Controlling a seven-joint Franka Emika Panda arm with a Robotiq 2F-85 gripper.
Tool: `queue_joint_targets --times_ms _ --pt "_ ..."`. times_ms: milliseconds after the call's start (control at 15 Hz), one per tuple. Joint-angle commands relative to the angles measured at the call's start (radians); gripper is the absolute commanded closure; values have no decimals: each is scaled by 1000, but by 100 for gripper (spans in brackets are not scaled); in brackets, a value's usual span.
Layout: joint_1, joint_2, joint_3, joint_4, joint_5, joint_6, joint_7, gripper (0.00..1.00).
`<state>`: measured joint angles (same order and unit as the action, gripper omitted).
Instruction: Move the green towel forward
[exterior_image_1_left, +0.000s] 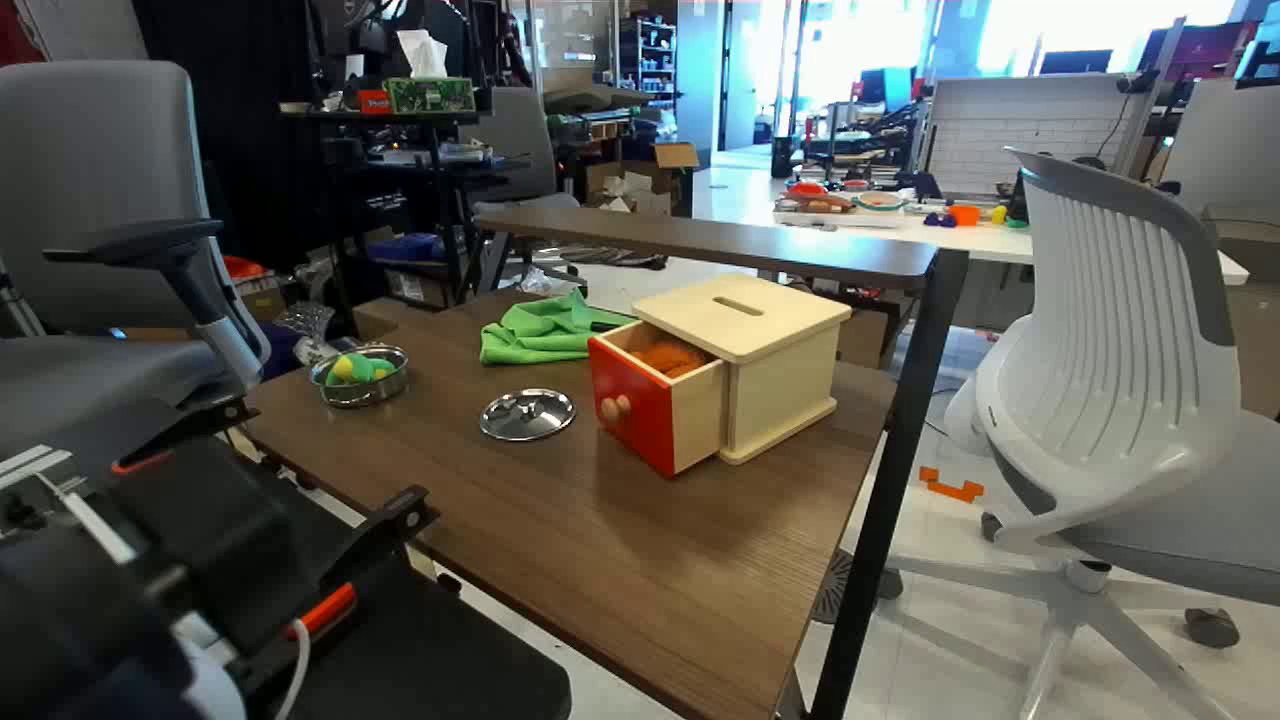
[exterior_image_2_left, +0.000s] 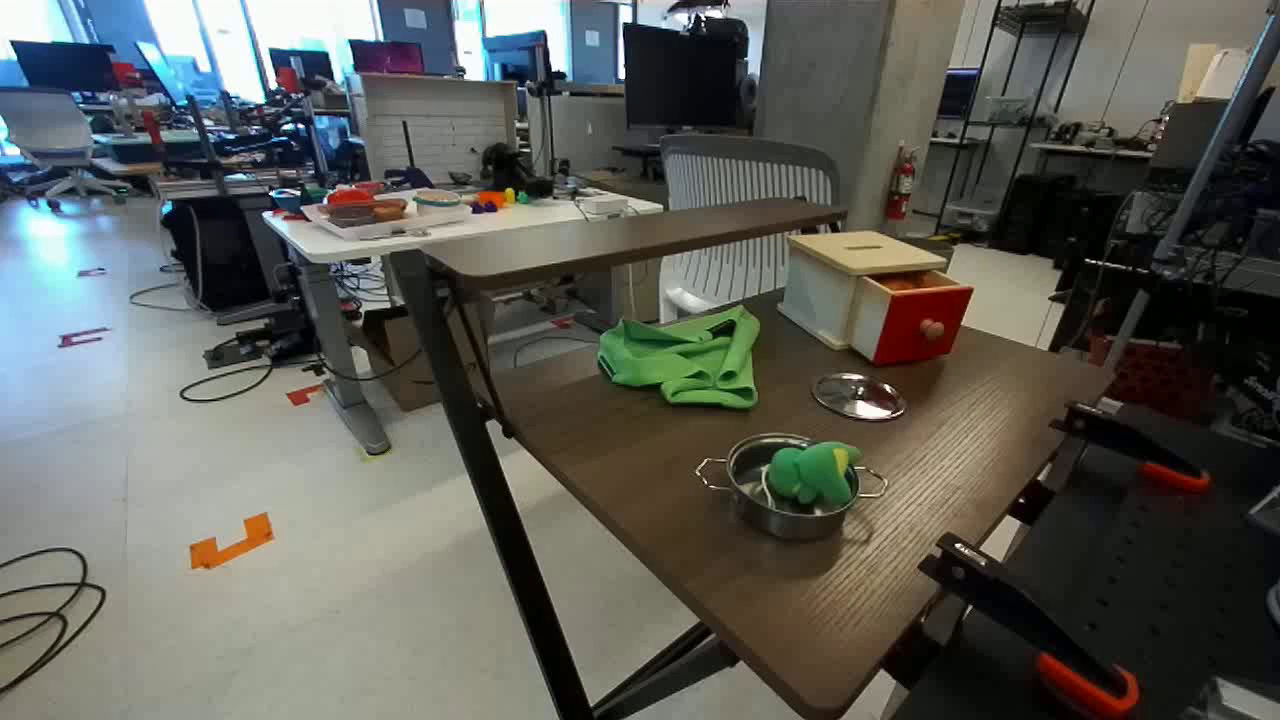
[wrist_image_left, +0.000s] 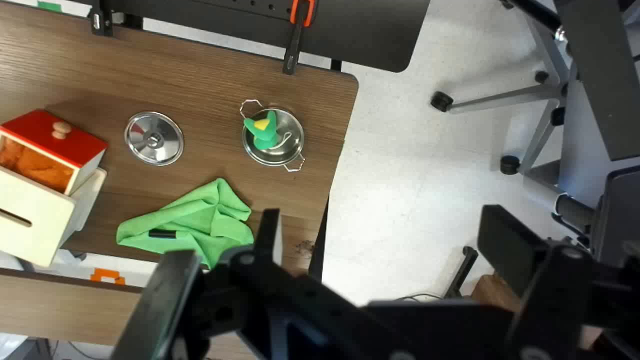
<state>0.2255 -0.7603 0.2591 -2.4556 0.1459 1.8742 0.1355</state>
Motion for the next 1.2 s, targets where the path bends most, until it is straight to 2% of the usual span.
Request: queue_joint_targets --times_ms 0,733,933,1133 --pt "1 1 -1 4 -1 -3 1 0" --pt "5 9 -11 -7 12 6 -9 0" --pt "-3 7 -30 -81 23 57 -16 0" --pt "-5 31 -47 -161 16 167 -39 0"
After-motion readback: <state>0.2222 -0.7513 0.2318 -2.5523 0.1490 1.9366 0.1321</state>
